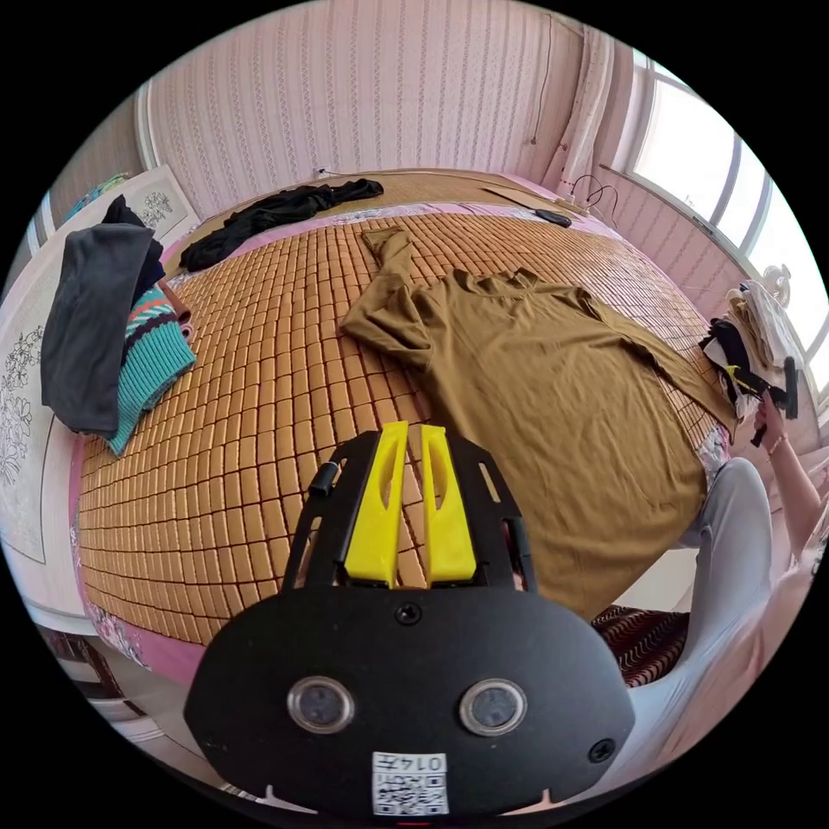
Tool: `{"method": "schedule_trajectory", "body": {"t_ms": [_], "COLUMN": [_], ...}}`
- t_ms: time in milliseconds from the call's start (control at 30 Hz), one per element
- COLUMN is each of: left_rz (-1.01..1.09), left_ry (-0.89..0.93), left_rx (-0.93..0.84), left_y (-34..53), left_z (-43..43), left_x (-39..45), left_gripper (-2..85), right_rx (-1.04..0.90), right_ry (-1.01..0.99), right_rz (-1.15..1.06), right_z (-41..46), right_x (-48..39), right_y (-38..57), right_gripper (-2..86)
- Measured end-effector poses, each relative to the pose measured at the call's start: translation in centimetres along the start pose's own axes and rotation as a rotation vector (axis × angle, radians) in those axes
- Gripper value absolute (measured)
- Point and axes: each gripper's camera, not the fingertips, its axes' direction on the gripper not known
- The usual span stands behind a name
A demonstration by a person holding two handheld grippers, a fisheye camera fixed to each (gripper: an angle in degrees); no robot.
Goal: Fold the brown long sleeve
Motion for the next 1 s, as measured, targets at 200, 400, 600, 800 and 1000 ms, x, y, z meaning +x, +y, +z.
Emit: {"method": "schedule_trajectory", "body": {"t_ms": [200,400,600,800,1000], "left_rz": [-0.052,-0.169,-0.204,-0.084,0.009], "left_ry": [0.056,0.069,0.128,0.141,0.27], "left_rx": [0.11,0.054,-0.039,-0.047,0.269], "left_y": [-4.0,-7.8,-7.9,-7.6,-2.4], "left_z": [-0.3,2.4,3.4,0.7,-10.9], "left_x": [-6.2,-10.8,-11.8,-12.4,-11.4], "left_gripper": [1.9,3.3,5.1,-0.8,-0.3], "right_rx": [-0.211,-0.422,-0.458,-0.558,-0.687], "right_ry": [-0.312,-0.333,-0.181,-0.186,-1.006], "right_rz": [-0.385,-0.602,-0.537,-0.537,-0.956], "right_z": [14.7,28.2,38.1,41.1,34.7], "right_x": [-19.4,-38.9,-49.4,-53.6,-62.7], "right_y": [-16.1,-24.6,-28.9,-31.5,-31.4], "right_gripper": [2.2,6.0,10.0,1.5,0.8]}}
